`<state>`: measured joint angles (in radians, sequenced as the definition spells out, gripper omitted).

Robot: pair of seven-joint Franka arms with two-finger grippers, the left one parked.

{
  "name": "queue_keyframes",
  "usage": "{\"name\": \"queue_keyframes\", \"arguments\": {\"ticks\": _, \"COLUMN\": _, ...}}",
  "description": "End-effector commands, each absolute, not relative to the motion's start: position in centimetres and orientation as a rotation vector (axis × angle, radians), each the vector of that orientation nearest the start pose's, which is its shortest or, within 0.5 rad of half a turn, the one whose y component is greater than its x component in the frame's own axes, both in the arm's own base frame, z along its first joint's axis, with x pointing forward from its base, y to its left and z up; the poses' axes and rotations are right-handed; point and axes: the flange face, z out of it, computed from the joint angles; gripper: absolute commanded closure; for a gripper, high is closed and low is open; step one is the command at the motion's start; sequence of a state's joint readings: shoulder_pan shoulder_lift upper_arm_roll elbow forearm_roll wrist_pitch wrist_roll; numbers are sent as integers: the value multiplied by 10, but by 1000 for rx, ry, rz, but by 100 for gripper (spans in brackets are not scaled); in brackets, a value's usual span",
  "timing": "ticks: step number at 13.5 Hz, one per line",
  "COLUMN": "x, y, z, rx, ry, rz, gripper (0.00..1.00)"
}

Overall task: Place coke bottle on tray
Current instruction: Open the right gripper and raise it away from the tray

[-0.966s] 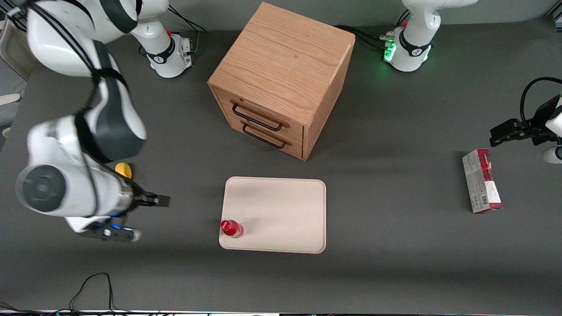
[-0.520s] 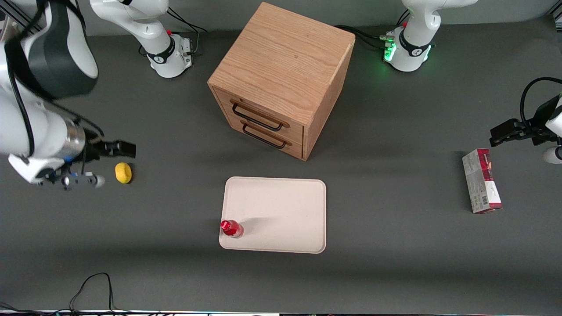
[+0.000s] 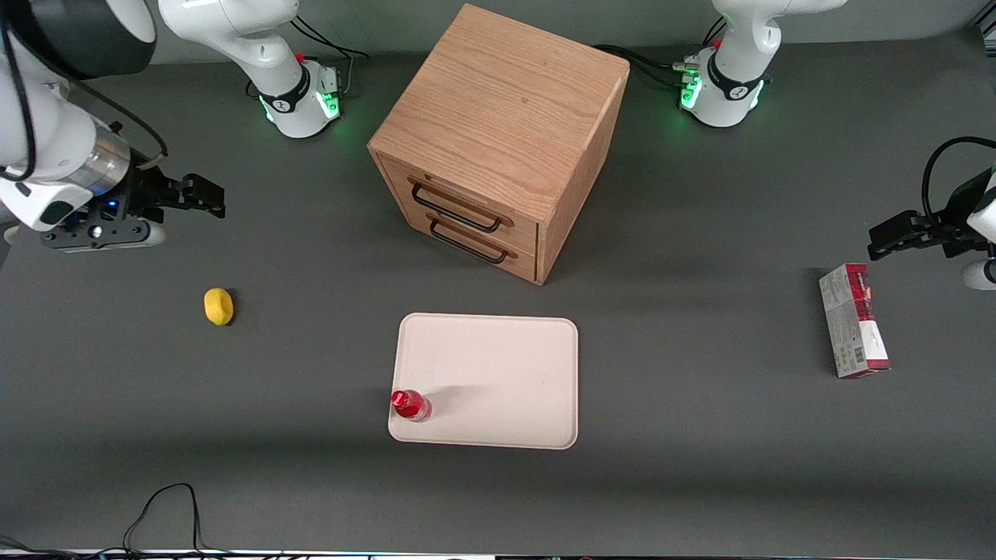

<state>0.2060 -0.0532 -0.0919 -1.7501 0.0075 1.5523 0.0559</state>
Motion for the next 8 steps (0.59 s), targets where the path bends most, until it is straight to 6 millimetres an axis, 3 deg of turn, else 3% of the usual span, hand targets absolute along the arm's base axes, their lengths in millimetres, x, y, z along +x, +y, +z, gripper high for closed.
{"name": "queue_keyframes", "arguments": {"ticks": 1, "x": 520, "y": 47, "z": 578, "rx": -3086, "ry": -204, "rz": 238, "gripper": 0}}
{"name": "queue_keyframes", "arguments": {"ticks": 8, "x": 523, "y": 45, "z": 591, "rx": -3096, "ry": -197, "rz": 233, "gripper": 0}}
